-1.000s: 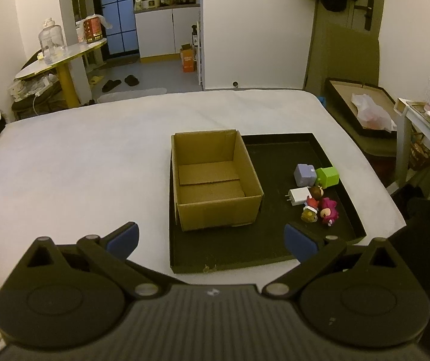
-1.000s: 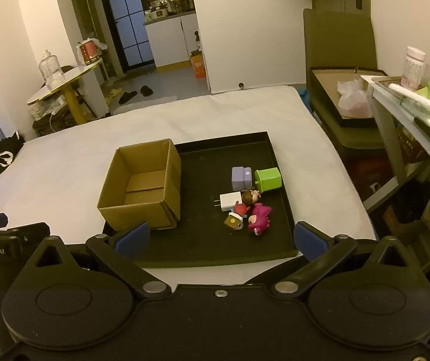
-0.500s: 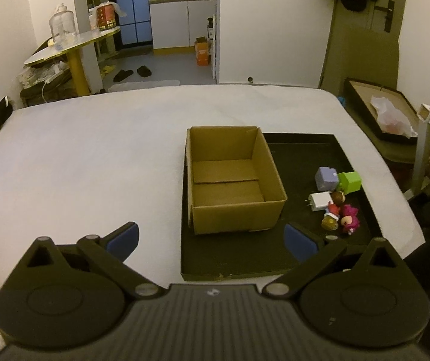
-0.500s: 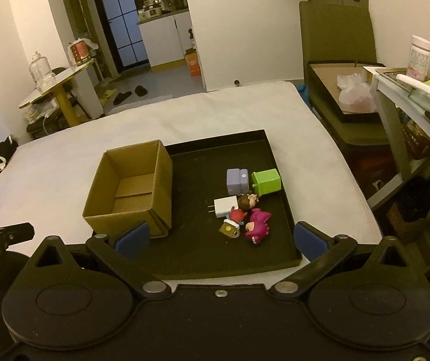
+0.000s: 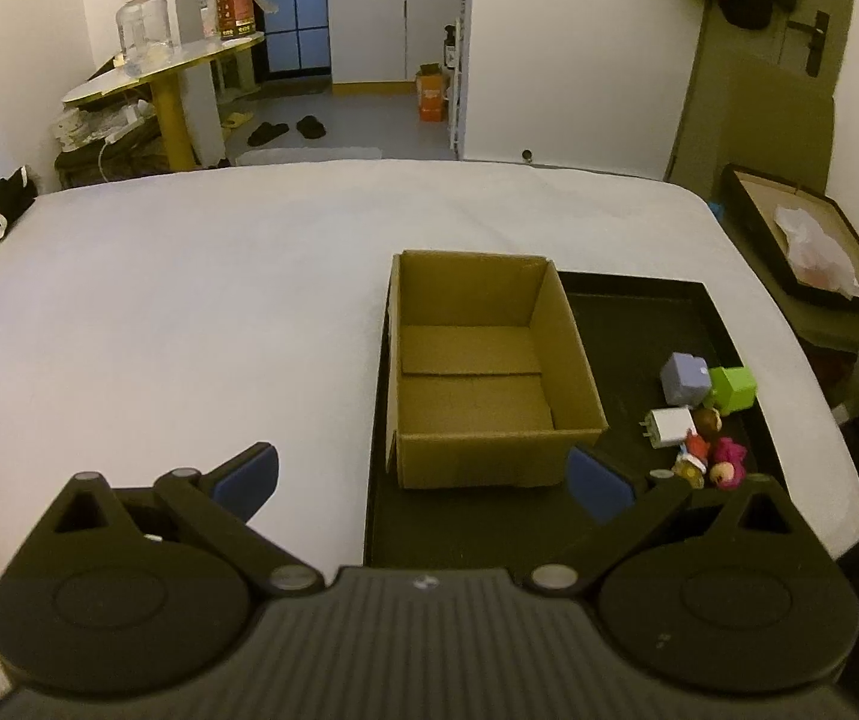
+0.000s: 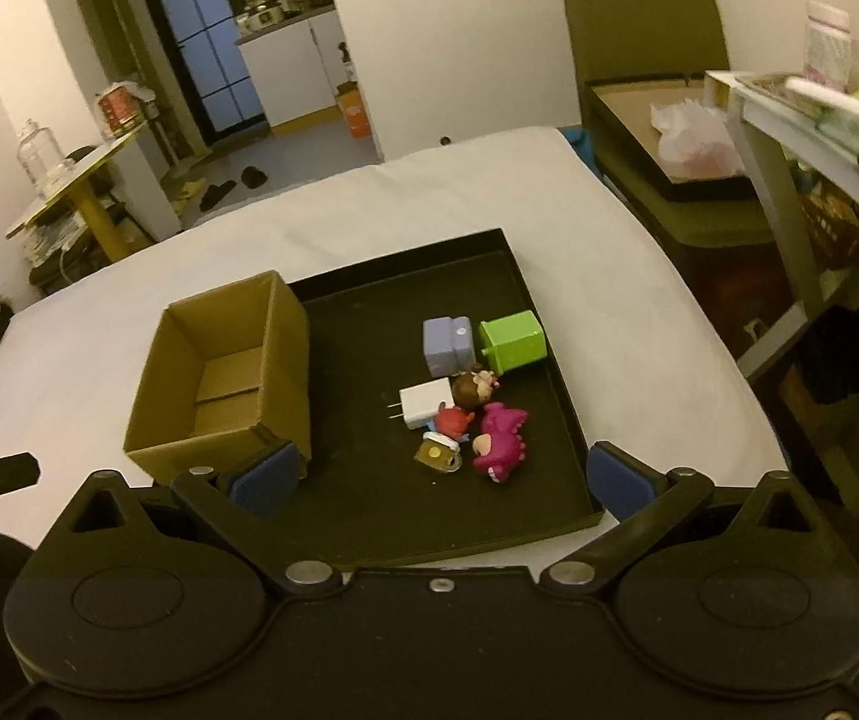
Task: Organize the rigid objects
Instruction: 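Move the right gripper over the pink dinosaur figure and close on it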
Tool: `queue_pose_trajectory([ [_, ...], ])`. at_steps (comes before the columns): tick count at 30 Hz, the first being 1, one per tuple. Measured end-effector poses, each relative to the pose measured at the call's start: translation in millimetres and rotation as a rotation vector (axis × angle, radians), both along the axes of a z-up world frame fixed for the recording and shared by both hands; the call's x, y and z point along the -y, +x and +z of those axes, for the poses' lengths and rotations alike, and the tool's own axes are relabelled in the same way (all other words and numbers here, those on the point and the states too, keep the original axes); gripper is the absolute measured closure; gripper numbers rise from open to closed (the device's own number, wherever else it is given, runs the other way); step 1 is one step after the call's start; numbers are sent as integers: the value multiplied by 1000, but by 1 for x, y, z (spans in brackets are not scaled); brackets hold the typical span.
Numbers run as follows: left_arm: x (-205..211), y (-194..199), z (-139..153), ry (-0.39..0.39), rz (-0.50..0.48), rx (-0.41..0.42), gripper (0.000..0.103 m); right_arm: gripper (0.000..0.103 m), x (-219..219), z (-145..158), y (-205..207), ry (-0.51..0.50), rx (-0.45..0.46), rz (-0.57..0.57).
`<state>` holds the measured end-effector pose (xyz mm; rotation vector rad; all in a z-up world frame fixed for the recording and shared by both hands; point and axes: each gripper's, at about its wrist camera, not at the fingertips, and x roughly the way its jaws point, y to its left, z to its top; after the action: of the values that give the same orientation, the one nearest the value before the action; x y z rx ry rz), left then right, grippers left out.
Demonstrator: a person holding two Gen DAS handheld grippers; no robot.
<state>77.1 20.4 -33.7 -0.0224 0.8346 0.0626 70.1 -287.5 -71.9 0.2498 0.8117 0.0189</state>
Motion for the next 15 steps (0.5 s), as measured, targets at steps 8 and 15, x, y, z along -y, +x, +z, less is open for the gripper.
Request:
queue_pose_trajectory([
  [8, -5, 27, -14, -1, 42, -25, 3, 1, 12, -12, 21, -3, -30, -17],
  [15, -19, 45, -31, 19, 64, -51, 8, 6, 26, -29, 38, 23, -56, -48],
])
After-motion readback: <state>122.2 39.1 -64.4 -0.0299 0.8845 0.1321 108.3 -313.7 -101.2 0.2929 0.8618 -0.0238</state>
